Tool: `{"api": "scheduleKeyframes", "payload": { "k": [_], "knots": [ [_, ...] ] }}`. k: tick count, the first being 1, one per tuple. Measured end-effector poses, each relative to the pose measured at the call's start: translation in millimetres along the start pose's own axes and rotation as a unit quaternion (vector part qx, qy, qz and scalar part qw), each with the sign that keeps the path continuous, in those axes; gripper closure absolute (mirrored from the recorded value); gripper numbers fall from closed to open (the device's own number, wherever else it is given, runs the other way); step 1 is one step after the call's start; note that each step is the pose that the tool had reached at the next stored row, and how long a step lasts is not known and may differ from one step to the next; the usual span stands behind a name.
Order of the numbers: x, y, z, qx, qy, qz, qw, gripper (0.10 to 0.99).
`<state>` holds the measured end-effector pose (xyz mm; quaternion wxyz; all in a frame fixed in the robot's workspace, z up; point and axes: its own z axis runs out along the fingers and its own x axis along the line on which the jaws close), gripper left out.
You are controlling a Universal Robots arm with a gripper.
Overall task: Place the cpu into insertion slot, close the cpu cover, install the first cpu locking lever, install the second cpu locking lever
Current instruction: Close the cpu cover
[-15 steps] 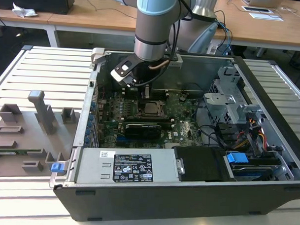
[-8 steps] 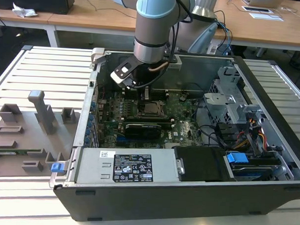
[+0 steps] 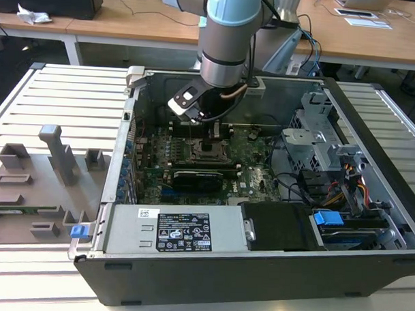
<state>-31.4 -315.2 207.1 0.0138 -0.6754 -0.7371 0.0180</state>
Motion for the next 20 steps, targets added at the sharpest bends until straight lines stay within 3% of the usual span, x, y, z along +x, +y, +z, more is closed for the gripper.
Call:
{"api": "scheduleKeyframes", "payload": {
  "k": [1,3,5,8,20],
  "knots": [
    [-0.6,6.0,-0.8,0.0019,0.0000,0.000,1.0000,0.980],
    [-0.9,9.0,-2.6,0.0027,0.0001,0.000,1.0000,0.980],
    [-1.1,11.1,-11.0,0.0035,0.0002,0.000,1.0000,0.980],
    [-1.1,10.9,-18.9,0.0035,0.0002,0.000,1.0000,0.980],
    [-1.2,10.3,-30.9,0.0035,0.0002,0.000,1.0000,0.980]
  ]
}}
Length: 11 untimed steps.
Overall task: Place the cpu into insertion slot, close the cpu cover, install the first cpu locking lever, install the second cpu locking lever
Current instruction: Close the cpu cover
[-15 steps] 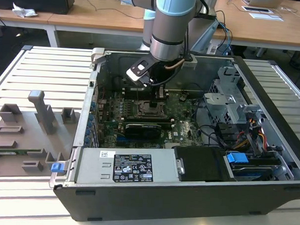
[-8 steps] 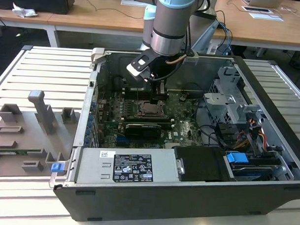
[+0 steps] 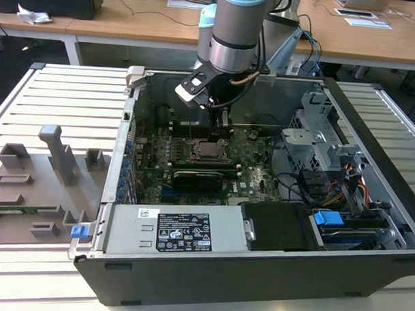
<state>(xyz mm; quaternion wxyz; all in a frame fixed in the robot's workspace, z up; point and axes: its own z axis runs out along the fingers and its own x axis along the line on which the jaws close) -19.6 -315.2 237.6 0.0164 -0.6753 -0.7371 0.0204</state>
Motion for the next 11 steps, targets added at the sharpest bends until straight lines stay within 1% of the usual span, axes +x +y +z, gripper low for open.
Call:
{"api": "scheduleKeyframes", "payload": {
  "k": [3,5,10,11],
  "knots": [
    [0.0,-0.3,-5.1,0.0000,0.0000,0.000,1.0000,0.980],
    [0.0,-0.6,-11.8,0.0000,0.0000,0.000,1.0000,0.980],
    [-0.1,-1.2,-22.7,0.0000,0.0000,0.000,1.0000,0.980],
    [-0.1,-1.3,-26.0,0.0000,0.0000,0.000,1.0000,0.980]
  ]
}}
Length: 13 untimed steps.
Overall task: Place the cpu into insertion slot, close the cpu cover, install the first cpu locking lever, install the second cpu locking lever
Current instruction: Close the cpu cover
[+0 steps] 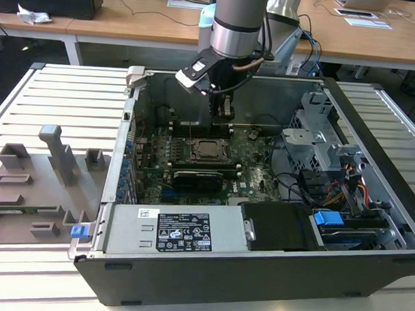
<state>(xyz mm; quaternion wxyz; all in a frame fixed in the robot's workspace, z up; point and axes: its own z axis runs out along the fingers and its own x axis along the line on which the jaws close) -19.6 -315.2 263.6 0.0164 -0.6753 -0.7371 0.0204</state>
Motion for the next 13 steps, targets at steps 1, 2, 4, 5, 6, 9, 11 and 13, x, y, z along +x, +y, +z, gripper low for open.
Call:
{"api": "scheduleKeyframes", "payload": {
  "k": [1,2,4,5,6,9,11,13],
  "knots": [
    [0.0,-0.2,-3.1,0.0000,0.0000,0.000,1.0000,0.980],
    [0.0,-0.3,-5.3,0.0000,0.0000,0.000,1.0000,0.980],
    [0.0,-0.5,-9.7,0.0000,-0.0001,0.000,1.0000,0.980],
    [0.0,-0.5,-10.9,0.0000,0.0000,0.000,1.0000,0.980],
    [0.0,-0.5,-10.9,0.0000,0.0001,0.000,1.0000,0.980],
    [0.0,-0.5,-11.1,0.0000,0.0000,0.000,1.0000,0.980],
    [0.0,-0.6,-11.2,0.0000,0.0000,0.000,1.0000,0.980],
    [0.0,-0.6,-11.2,0.0000,0.0000,0.000,1.0000,0.980]
  ]
}}
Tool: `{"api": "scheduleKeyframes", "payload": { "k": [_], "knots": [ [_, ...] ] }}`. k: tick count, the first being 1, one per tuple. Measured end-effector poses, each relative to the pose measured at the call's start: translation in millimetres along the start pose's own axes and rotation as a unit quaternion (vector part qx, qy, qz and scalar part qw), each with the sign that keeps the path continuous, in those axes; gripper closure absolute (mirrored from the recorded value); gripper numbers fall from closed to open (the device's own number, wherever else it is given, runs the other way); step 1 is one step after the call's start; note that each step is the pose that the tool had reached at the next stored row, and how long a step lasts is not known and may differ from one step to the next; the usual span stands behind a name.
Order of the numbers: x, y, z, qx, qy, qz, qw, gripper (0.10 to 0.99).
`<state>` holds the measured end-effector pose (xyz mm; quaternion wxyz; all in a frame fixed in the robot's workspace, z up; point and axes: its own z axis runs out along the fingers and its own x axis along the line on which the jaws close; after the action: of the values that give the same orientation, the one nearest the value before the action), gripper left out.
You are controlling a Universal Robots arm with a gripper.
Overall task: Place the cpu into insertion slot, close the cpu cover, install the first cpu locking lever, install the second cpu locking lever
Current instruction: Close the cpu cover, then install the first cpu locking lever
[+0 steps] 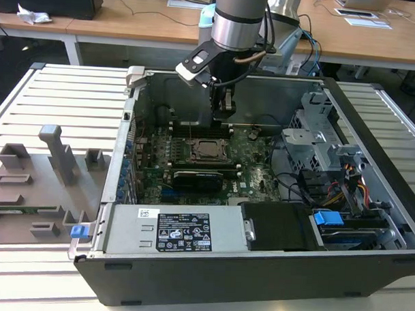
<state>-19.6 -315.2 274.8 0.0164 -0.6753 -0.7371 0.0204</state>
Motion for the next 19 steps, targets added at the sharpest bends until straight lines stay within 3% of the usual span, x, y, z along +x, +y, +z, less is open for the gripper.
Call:
{"api": "scheduleKeyframes", "payload": {
  "k": [7,12,15,19],
  "knots": [
    [0.0,0.0,-0.2,0.0000,0.0000,0.000,1.0000,0.980],
    [0.0,0.0,-0.3,-0.0001,-0.0021,-0.038,0.9993,0.980],
    [0.0,0.0,-0.3,-0.0003,-0.0040,-0.076,0.9971,0.980],
    [0.0,0.0,-0.3,-0.0005,-0.0077,-0.148,0.9890,0.980]
  ]
}}
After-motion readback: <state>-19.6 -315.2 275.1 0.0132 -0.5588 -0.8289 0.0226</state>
